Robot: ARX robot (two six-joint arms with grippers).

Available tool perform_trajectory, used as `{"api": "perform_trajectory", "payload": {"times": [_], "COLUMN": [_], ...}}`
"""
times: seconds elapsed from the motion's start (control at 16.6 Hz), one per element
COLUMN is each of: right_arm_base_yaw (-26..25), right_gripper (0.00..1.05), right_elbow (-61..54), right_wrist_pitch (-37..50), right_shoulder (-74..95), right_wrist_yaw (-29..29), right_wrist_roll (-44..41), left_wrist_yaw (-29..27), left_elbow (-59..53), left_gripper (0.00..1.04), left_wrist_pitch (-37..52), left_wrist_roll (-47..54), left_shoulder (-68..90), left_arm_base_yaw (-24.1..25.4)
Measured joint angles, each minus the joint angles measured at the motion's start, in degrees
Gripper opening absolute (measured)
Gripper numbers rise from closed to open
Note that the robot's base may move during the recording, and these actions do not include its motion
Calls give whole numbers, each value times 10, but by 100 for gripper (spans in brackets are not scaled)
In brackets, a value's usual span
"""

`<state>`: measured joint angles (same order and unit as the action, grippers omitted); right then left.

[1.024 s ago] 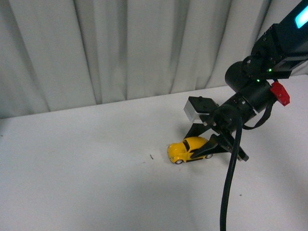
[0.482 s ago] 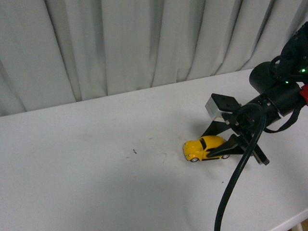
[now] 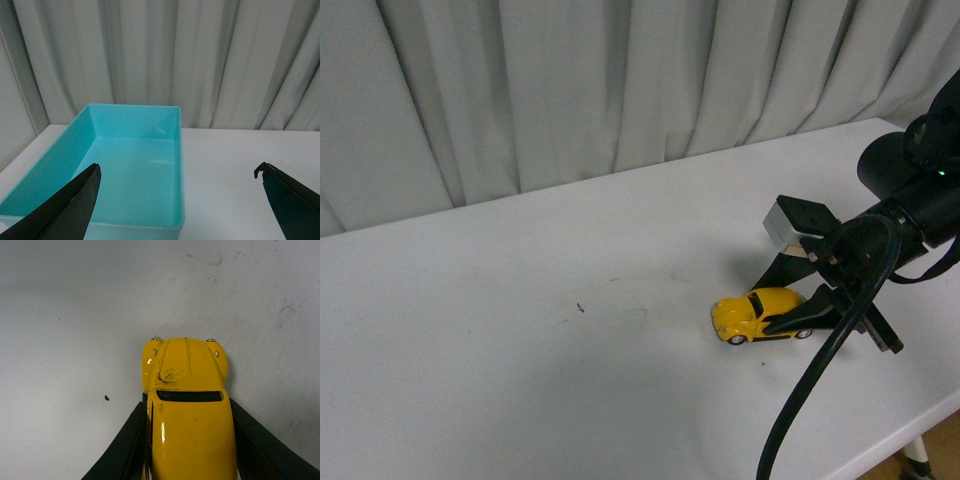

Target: Wind up and store yellow beetle toy

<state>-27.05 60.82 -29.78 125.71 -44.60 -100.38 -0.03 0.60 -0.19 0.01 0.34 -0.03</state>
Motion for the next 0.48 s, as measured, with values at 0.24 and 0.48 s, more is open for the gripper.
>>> {"api": "perform_trajectory", "payload": {"times": [0.24, 0.48], "right_arm_base_yaw": [-1, 0], "right_gripper": [61, 97], "right_elbow": [-8, 3], "right_wrist_pitch": [25, 33], "right_shoulder": [0, -2], "right_wrist_yaw": [17, 21], "right_wrist_roll": [7, 18], "left_wrist_yaw": [0, 0], "left_elbow": [0, 0], "left_gripper": [98, 98], "left_wrist_pitch": [0, 0], "left_wrist_roll": [0, 0], "left_shoulder": [0, 0], "left_arm_base_yaw": [0, 0]}}
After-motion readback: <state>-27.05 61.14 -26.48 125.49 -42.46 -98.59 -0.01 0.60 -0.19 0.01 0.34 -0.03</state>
